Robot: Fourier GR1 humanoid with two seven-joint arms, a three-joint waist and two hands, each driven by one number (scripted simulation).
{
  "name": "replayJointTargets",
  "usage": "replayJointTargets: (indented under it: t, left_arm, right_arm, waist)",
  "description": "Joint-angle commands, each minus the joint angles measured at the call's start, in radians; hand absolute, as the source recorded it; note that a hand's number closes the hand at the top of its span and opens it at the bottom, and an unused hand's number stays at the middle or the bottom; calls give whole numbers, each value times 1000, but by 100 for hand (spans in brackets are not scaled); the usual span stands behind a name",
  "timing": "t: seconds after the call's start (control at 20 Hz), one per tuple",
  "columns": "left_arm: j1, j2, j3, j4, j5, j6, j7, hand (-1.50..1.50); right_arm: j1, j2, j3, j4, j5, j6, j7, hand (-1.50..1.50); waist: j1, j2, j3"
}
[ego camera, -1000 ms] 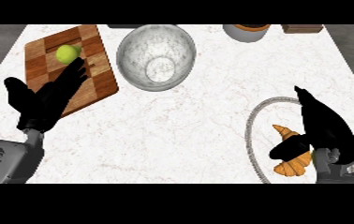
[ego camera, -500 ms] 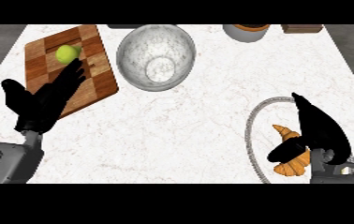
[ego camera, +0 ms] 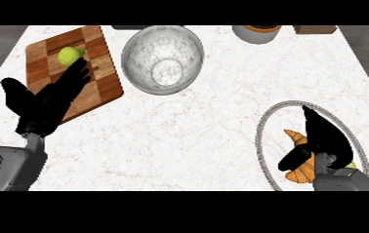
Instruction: Pick the croissant from the placemat and place it in the bowl
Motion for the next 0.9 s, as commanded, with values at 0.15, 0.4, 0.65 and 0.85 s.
replayJointTargets:
  t: [0.15,0.4,0.65,0.85]
  left_arm:
    - [-7,-49,26,-15,-43,-6,28,0]
    - [50,-61,58,-51,-94,-54,10,0]
    - [45,-104,104,-13,-124,-92,-4,0]
    - [32,-94,143,-22,-126,-122,32,0]
  right_arm:
    - [41,-8,-78,52,12,25,-10,-150]
    - [-34,55,-85,132,72,2,-8,-150]
    - [77,62,-90,65,93,-5,-65,150]
    - [25,28,-114,172,136,-76,-213,150]
  waist:
    - [-3,0,0]
    - [2,0,0]
    - [-3,-1,0]
    - [0,0,0]
